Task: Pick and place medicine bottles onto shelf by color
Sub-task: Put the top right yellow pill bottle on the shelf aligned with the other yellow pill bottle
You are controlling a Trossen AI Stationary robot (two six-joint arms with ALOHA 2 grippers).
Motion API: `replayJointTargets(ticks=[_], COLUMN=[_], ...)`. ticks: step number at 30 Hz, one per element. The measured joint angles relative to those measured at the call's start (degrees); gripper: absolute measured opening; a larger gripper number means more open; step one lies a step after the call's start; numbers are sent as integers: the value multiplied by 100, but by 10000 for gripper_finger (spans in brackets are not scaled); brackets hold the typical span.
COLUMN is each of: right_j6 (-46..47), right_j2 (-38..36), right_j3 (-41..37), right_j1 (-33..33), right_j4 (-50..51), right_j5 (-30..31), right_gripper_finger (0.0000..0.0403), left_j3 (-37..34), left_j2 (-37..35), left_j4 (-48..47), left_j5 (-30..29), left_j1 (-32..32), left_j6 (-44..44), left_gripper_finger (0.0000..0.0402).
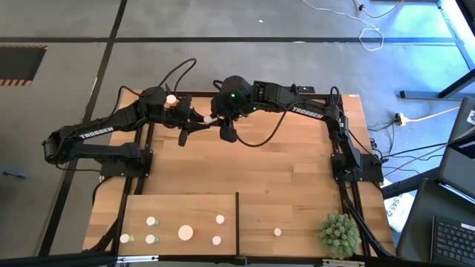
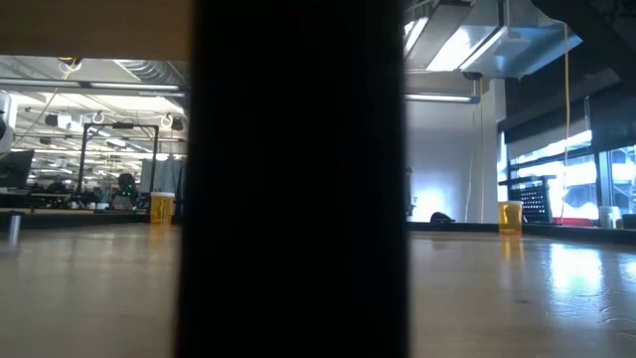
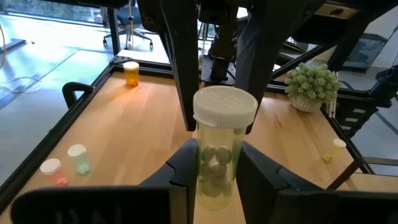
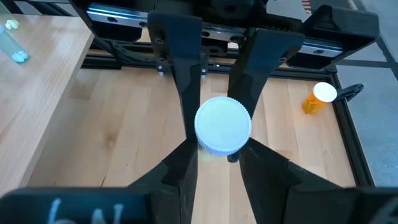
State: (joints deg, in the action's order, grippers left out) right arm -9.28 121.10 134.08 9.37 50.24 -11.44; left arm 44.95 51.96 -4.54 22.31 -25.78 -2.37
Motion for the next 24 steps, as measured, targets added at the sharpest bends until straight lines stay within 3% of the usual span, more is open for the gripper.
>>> replayJointTargets(ticks=[24], right_j6=[-9], right_j2=[4], right_j3=[0], right_j1=[-4], right_j4=[23], right_j5=[-28], right_gripper_finger=[117], left_j3=[0], left_j2=[-2], left_j4=[-39], left_j5=[115], left_j1=[-2], left_j6=[2], left_gripper_finger=[73])
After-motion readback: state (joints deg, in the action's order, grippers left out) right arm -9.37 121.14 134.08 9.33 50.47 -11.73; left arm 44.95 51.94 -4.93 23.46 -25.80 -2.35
